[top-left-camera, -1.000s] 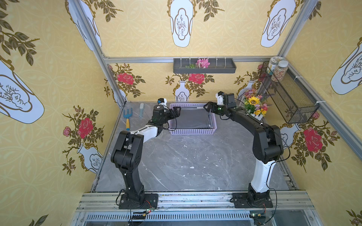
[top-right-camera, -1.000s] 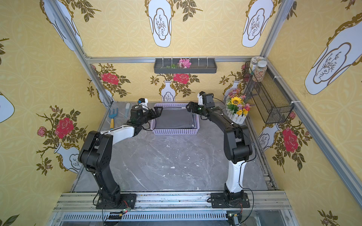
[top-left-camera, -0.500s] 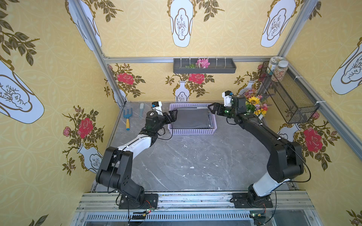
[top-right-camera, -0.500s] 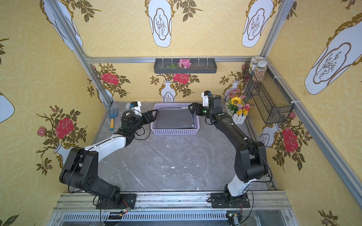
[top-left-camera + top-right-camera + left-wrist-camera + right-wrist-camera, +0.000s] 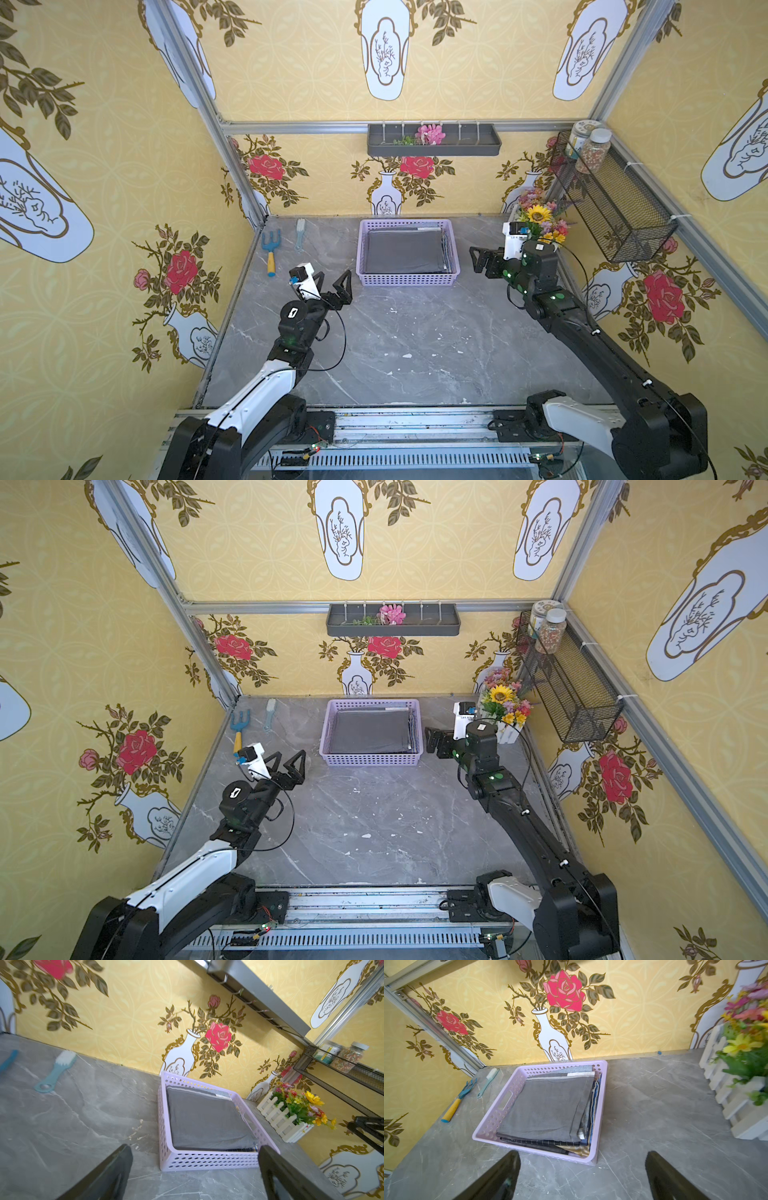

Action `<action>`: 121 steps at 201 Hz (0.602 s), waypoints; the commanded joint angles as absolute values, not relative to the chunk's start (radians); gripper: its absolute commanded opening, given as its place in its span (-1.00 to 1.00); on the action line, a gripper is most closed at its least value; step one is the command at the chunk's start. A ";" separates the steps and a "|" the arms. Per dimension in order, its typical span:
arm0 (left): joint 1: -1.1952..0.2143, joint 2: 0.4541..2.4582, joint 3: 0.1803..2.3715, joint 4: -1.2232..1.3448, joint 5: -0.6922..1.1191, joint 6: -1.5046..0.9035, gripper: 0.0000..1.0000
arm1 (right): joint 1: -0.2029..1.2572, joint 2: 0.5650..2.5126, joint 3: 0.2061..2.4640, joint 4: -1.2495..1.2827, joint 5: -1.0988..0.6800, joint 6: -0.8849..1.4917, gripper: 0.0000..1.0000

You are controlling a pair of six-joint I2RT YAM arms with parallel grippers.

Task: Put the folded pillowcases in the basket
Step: Reset both arms

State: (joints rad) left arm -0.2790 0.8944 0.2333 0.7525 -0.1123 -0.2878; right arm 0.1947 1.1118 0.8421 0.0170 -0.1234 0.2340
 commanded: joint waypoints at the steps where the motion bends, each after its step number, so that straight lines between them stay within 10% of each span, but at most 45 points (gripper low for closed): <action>1: -0.278 0.813 0.197 0.784 -0.191 -0.192 1.00 | 0.192 1.098 0.851 -0.028 -0.090 0.209 0.95; 121: -0.206 0.875 0.038 0.983 -0.404 0.061 1.00 | 0.192 0.983 0.570 0.172 0.005 0.066 0.95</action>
State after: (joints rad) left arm -0.2512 0.8055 0.0547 0.8543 -0.3706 0.0132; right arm 0.1913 0.9676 0.6094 0.0307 -0.0216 0.0959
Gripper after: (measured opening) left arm 0.999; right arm 0.973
